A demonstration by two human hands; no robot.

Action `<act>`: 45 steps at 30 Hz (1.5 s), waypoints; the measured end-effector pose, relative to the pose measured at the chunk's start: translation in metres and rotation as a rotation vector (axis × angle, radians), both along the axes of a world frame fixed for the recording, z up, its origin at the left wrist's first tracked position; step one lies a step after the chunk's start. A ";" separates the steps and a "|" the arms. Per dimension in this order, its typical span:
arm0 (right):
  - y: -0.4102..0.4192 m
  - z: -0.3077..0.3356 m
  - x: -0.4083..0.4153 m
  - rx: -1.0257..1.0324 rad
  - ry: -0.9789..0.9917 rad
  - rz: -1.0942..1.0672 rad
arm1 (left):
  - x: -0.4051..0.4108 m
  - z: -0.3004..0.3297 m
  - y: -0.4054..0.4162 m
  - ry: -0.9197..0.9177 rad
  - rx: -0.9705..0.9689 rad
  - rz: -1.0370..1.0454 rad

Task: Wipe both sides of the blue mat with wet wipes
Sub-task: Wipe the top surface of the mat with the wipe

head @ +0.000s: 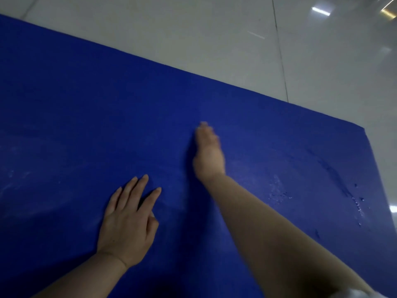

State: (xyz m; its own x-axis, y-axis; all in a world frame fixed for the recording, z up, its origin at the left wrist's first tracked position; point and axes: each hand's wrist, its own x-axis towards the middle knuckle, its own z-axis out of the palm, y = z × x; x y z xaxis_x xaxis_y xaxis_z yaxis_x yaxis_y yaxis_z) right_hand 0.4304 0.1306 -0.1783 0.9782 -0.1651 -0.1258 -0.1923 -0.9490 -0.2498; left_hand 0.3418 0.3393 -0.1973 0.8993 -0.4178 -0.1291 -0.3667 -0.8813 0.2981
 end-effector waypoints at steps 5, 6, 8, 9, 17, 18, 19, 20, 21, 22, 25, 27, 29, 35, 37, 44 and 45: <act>-0.031 0.000 0.008 -0.142 -0.008 0.052 | 0.000 0.001 0.001 0.001 -0.032 0.006; -0.057 0.001 0.002 -0.153 -0.005 -0.103 | 0.000 0.000 0.000 -0.003 -0.036 0.008; -0.088 0.004 -0.010 -0.149 0.041 -0.345 | 0.000 -0.002 0.000 -0.012 -0.029 0.004; -0.086 0.003 -0.013 -0.121 0.037 -0.359 | 0.000 -0.002 0.000 -0.014 -0.023 0.001; -0.054 -0.017 -0.025 0.049 -0.089 -0.255 | 0.005 0.004 -0.007 -0.056 -0.094 0.060; -0.056 -0.018 -0.025 0.057 -0.095 -0.257 | 0.012 0.007 -0.015 -0.075 -0.126 0.071; -0.055 -0.017 -0.024 0.063 -0.095 -0.253 | 0.020 0.009 -0.025 -0.098 -0.161 0.078; -0.053 -0.017 -0.025 0.072 -0.098 -0.249 | 0.029 0.011 -0.037 -0.130 -0.192 0.092; -0.052 -0.017 -0.026 0.084 -0.107 -0.251 | 0.038 0.012 -0.050 -0.143 -0.210 0.114; -0.053 -0.018 -0.026 0.094 -0.119 -0.254 | 0.047 0.012 -0.062 -0.121 -0.205 0.143; -0.057 -0.019 -0.027 0.124 -0.168 -0.261 | 0.060 -0.001 -0.083 -0.103 -0.079 0.138; -0.055 -0.021 -0.026 0.163 -0.202 -0.287 | 0.062 -0.009 -0.085 -0.116 -0.009 0.122; -0.056 -0.021 -0.024 0.190 -0.201 -0.359 | 0.061 -0.012 -0.086 -0.140 0.019 0.122; -0.009 -0.004 0.028 0.207 -0.152 0.097 | 0.066 -0.010 -0.088 -0.155 0.057 0.125; -0.003 -0.004 0.038 0.159 -0.105 0.316 | 0.067 -0.009 -0.088 -0.138 0.046 0.129; -0.131 -0.007 0.014 0.061 -0.239 -0.552 | 0.066 -0.009 -0.089 -0.152 0.017 0.142; -0.134 -0.008 0.015 0.043 -0.200 -0.639 | 0.066 -0.009 -0.089 -0.151 0.021 0.145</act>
State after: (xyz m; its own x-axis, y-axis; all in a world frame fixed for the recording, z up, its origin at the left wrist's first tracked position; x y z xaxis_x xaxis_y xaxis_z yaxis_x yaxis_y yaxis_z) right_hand 0.4449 -0.0033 -0.1868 0.6951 -0.7184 0.0288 -0.6589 -0.6526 -0.3741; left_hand 0.4074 0.2500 -0.2066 0.9595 -0.2816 0.0044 -0.2750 -0.9335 0.2299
